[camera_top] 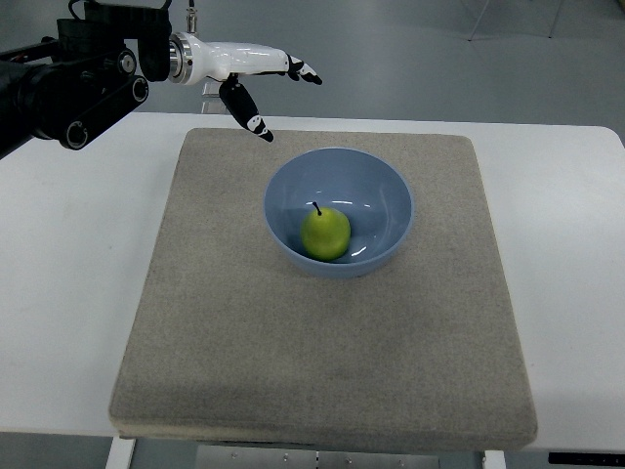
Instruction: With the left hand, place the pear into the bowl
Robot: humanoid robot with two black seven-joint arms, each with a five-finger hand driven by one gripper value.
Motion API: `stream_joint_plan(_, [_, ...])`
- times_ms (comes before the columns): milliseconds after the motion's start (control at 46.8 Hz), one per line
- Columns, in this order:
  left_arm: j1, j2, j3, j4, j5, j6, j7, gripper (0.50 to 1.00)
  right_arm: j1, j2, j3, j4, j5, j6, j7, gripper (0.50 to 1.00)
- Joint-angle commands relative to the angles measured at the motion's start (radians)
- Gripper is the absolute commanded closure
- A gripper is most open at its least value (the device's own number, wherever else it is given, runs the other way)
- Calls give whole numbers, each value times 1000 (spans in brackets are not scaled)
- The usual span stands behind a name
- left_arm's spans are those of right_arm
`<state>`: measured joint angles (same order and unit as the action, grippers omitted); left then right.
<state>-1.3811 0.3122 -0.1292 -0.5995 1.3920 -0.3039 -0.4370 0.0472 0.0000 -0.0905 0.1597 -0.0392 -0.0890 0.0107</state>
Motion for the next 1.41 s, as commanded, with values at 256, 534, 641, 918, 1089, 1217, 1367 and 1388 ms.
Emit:
stream_joint_plan(256, [43,-24,8,144,-119,17,0,568,-1,0,0,0,-1,0,0,576])
stream_joint_plan(534, [148,-54,11,233,-188,221,1,566,0,0,0,0,1,0,0,574])
stream_joint_plan(641, [186,-82,3,257,-237,290,1,568,-1,0,0,0,-1,0,0,576])
stream_joint_plan(918, [284,-177,2,331,-583,462,7,570,0,0,0,0,-1,0,0,576])
stream_joint_plan(1089, [313,-200,2,337,-841,468,64,581,0,0,0,0,-1,0,0,574])
stream_joint_plan(1217, [315,-203,0,336,-1034,453,77,581,-1,0,0,0,-1,0,0,574])
stream_joint_plan(1367, [315,-203,-1,333,-1212,410,73,576,0,0,0,0,-1,0,0,576])
stream_joint_plan(1388, [315,-203,-1,333,-1229,398,70,576,0,0,0,0,-1,0,0,576])
